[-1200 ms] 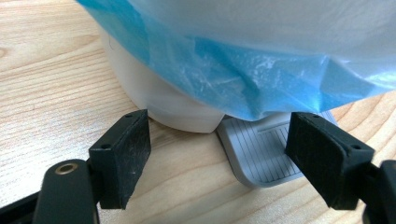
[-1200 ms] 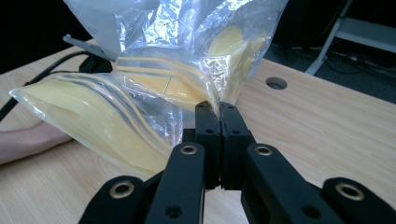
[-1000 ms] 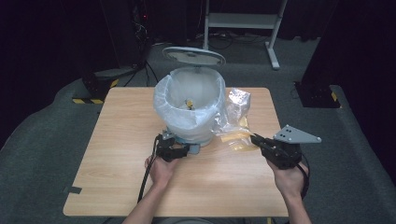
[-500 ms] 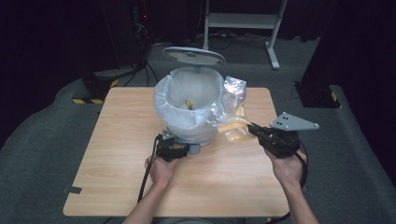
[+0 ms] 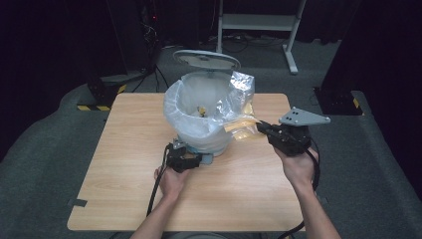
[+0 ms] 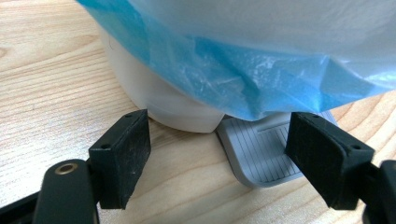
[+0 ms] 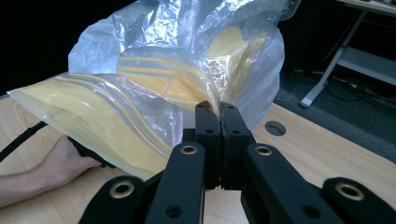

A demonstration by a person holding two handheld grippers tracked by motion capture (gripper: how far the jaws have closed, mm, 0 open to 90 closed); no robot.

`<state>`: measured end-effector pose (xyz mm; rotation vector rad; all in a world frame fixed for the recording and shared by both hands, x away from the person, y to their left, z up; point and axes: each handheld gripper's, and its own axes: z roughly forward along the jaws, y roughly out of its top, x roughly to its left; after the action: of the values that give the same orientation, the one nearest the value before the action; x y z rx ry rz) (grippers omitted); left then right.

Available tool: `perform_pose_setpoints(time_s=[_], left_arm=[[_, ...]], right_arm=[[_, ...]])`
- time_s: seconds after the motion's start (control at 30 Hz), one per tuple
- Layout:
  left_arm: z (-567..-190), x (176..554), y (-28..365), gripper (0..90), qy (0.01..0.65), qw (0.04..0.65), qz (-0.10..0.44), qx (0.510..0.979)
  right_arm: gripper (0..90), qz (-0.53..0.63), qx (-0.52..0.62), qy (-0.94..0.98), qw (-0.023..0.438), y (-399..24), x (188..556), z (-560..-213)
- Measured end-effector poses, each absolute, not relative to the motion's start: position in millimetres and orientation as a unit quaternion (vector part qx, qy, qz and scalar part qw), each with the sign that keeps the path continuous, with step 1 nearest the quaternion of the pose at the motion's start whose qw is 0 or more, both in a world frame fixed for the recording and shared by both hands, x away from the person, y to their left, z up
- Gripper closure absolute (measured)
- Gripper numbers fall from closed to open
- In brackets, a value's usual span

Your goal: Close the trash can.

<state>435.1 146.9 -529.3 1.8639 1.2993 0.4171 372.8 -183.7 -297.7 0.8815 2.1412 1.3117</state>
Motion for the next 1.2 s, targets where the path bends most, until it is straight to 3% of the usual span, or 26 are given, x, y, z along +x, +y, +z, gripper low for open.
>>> perform_pose_setpoints(time_s=[1.2], left_arm=[[-529, 435, 146, 22.2, 0.514, 0.402, 0.169, 0.739]], right_arm=[[88.6, 0.463, 0.334, 0.793, 0.212, -146, 422, -288]])
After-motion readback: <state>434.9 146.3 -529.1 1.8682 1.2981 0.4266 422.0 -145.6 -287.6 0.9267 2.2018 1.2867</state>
